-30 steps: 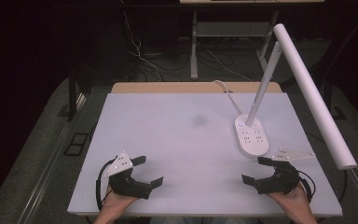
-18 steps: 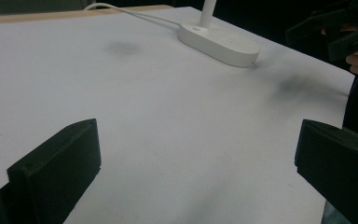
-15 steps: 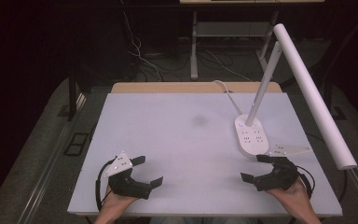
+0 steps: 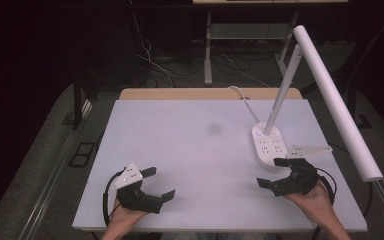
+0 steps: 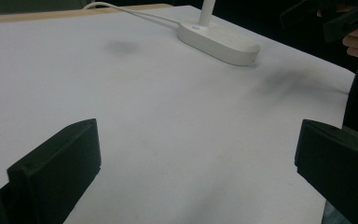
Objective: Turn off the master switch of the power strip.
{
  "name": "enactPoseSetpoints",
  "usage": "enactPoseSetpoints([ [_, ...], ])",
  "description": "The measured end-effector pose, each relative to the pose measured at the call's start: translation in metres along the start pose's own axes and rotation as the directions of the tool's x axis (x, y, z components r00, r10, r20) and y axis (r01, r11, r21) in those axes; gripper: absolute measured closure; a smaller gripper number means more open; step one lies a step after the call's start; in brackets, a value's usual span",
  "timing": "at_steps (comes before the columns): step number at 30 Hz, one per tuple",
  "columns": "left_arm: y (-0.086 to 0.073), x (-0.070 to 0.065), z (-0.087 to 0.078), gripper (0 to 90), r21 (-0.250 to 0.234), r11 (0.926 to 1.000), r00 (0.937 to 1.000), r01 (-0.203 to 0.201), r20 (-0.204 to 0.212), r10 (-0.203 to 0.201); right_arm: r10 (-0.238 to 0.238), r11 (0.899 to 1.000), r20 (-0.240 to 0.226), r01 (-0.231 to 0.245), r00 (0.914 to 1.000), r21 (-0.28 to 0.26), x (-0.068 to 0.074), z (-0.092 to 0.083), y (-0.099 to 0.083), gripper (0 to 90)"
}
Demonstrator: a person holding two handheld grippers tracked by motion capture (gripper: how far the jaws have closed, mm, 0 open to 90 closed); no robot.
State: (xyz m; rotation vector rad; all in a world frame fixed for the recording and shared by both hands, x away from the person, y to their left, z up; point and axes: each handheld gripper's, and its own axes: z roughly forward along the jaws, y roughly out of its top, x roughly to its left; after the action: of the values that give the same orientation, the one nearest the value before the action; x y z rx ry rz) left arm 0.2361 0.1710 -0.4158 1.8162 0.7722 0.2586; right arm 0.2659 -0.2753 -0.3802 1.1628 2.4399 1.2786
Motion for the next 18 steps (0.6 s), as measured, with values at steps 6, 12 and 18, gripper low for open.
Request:
enactPoseSetpoints([
  [6, 0.0, 0.0, 0.0, 0.0, 0.0, 1.0, 1.0, -0.001, 0.0, 0.001, -0.002, 1.0, -0.003, 0.002, 1.0, 0.001, -0.002, 0.001, 0.009, 0.3],
  [12, 0.0, 0.0, 0.0, 0.0, -0.001, 1.0, 1.0, 0.0, 0.0, 0.0, 0.002, 1.0, 0.001, -0.002, 1.0, 0.007, -0.004, 0.002, 0.016, 0.3],
  [18, 0.0, 0.0, 0.0, 0.0, -0.002, 1.0, 1.0, 0.002, 0.0, -0.002, -0.007, 1.0, 0.013, 0.006, 0.9999, 0.019, -0.007, 0.006, 0.024, 0.3],
])
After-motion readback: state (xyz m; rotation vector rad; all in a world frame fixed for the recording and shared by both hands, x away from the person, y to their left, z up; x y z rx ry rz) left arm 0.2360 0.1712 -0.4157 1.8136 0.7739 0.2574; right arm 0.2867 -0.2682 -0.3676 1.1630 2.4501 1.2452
